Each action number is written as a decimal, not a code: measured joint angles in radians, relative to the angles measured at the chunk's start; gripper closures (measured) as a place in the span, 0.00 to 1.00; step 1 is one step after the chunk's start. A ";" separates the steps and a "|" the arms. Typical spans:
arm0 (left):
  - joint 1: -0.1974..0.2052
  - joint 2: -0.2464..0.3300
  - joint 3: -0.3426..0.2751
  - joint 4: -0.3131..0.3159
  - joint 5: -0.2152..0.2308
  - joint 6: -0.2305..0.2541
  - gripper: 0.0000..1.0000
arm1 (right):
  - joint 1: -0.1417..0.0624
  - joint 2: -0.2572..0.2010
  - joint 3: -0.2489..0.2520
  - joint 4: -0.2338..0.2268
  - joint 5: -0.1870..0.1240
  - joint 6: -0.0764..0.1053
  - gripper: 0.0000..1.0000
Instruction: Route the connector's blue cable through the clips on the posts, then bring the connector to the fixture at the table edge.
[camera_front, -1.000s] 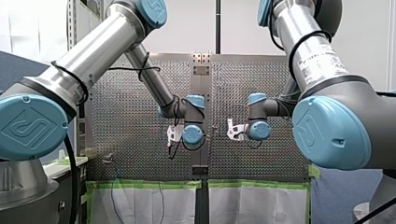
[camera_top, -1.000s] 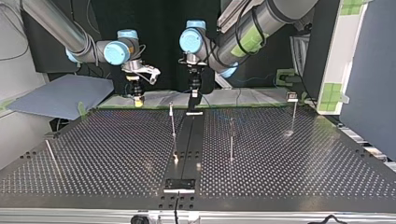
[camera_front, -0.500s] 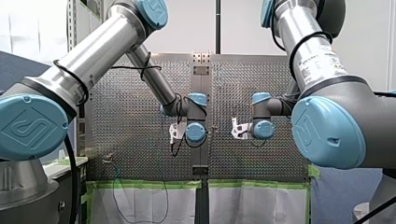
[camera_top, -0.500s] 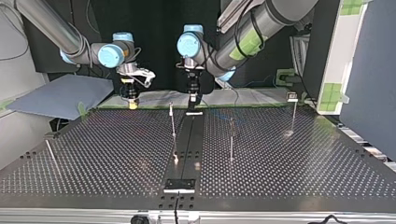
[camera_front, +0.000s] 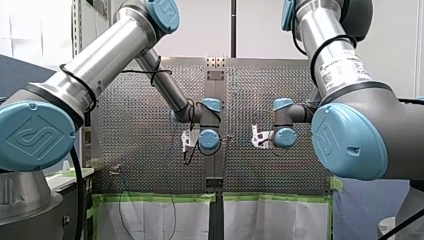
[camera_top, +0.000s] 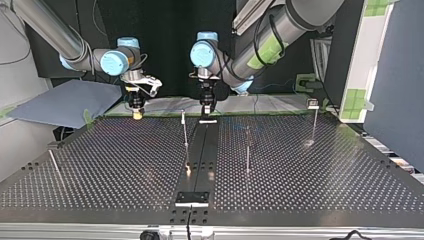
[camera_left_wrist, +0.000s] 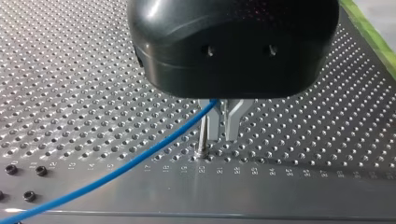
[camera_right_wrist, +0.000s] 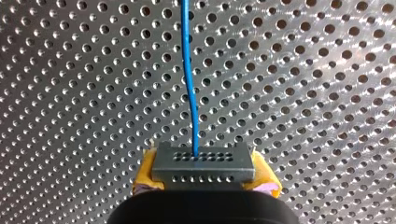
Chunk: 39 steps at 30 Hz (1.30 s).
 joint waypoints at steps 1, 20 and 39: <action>0.001 0.000 0.002 -0.001 0.002 -0.001 0.90 | -0.002 0.000 0.000 0.000 0.000 0.000 1.00; 0.023 -0.001 0.026 -0.021 0.029 -0.017 0.90 | -0.024 0.001 -0.007 0.001 0.001 0.010 1.00; 0.051 -0.001 0.068 -0.056 0.060 -0.018 0.90 | -0.031 0.004 -0.022 0.006 0.000 0.011 1.00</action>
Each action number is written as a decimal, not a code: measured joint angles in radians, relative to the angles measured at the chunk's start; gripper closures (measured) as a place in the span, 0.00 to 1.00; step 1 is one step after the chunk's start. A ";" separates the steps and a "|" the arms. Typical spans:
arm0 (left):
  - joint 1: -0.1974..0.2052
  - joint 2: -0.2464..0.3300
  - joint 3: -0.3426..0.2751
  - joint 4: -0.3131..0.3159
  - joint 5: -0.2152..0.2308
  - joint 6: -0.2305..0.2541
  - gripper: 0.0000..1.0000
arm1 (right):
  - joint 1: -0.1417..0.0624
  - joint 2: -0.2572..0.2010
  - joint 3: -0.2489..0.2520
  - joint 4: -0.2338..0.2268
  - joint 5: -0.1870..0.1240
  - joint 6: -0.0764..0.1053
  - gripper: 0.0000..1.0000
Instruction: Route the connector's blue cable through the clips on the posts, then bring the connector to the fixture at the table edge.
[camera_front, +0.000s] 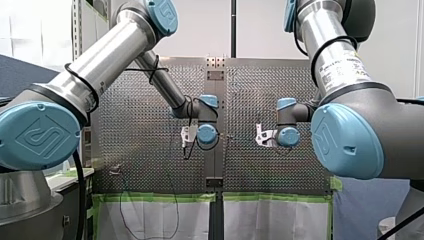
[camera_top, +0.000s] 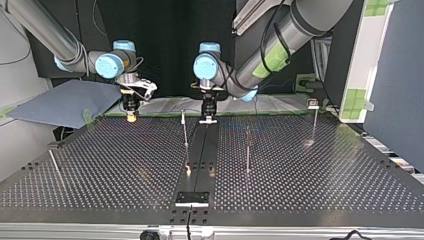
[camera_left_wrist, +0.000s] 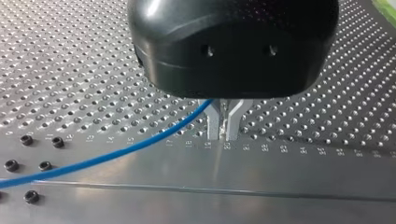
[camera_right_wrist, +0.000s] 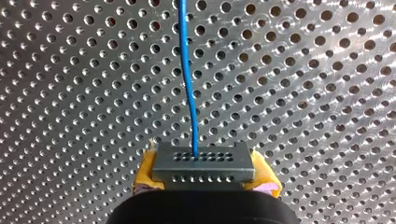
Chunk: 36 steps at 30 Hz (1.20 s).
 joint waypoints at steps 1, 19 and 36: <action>0.001 0.000 0.003 -0.003 0.002 0.000 0.90 | 0.000 0.000 -0.001 0.000 0.000 0.000 1.00; 0.003 -0.012 0.020 -0.031 0.022 -0.012 0.90 | -0.015 0.005 -0.015 0.006 0.005 0.000 1.00; 0.015 -0.089 0.127 -0.108 -0.006 -0.031 0.90 | -0.020 0.011 -0.035 0.008 0.005 0.002 1.00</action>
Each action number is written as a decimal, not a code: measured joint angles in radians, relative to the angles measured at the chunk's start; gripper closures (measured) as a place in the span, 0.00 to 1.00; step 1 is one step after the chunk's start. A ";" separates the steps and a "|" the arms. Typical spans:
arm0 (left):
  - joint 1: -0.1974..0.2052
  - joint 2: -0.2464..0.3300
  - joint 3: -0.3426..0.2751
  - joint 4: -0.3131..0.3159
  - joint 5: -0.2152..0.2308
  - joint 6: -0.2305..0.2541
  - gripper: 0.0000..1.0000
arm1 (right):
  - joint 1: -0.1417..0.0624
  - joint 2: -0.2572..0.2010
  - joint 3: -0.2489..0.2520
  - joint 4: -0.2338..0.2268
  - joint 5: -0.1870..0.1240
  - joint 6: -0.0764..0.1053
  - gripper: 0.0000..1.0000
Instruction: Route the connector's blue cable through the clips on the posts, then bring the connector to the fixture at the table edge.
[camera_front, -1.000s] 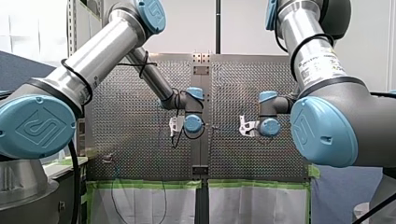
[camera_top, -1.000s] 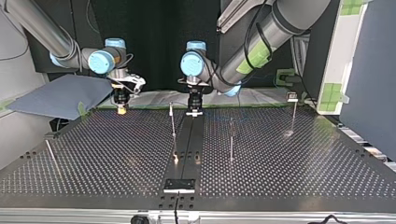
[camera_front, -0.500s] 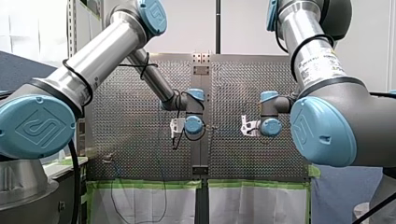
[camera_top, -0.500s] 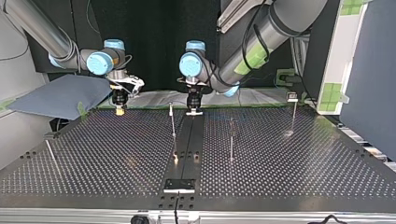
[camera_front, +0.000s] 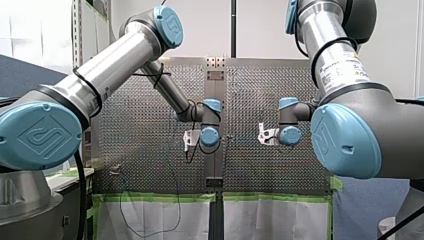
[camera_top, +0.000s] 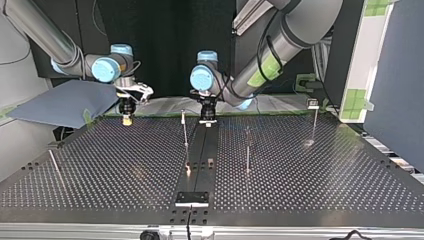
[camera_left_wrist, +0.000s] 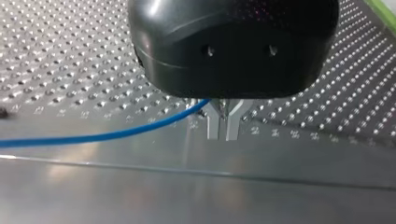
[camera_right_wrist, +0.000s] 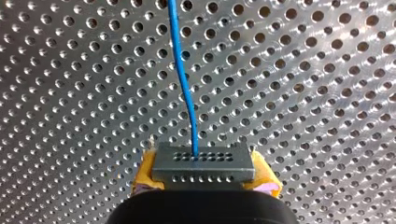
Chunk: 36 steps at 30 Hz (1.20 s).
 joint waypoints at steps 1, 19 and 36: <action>0.002 0.000 0.007 -0.006 0.000 0.001 0.90 | -0.002 0.000 -0.002 0.001 0.000 0.000 1.00; 0.020 -0.001 0.096 -0.074 0.012 0.005 0.87 | -0.025 0.002 -0.032 0.009 0.003 0.011 1.00; 0.010 0.001 0.096 -0.142 0.105 0.027 0.08 | -0.019 0.003 -0.033 0.015 -0.010 0.012 1.00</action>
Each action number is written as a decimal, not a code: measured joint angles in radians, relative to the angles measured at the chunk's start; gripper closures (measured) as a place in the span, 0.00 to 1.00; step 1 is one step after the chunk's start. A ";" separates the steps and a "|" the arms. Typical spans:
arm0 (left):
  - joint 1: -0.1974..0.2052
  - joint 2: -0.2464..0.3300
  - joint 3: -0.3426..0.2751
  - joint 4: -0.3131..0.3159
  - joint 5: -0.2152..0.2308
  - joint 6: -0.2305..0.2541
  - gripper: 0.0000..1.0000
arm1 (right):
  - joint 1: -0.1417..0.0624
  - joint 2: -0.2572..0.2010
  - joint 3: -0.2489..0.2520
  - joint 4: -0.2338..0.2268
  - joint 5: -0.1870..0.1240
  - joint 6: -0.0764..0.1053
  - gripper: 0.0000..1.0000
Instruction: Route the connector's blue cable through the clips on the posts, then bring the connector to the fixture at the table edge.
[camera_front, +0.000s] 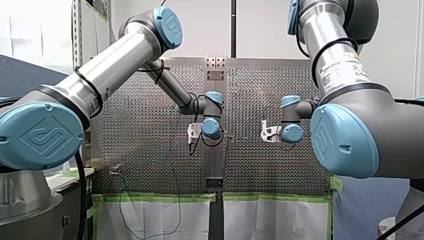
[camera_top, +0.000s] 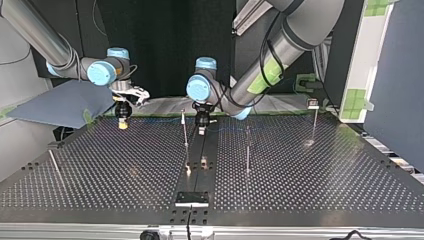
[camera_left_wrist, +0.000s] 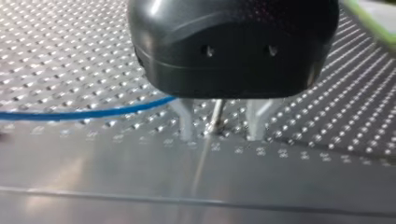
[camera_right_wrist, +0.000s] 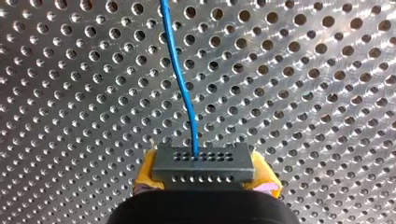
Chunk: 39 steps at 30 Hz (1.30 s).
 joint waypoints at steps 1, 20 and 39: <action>0.001 0.000 0.000 -0.006 0.006 0.006 0.08 | 0.001 0.000 0.000 0.001 0.000 0.000 1.00; -0.031 0.037 -0.058 -0.090 0.092 0.048 0.02 | -0.003 0.002 0.000 0.003 -0.015 0.010 1.00; -0.068 0.074 -0.124 0.001 0.080 0.038 0.02 | -0.003 0.005 0.000 0.004 -0.018 0.012 1.00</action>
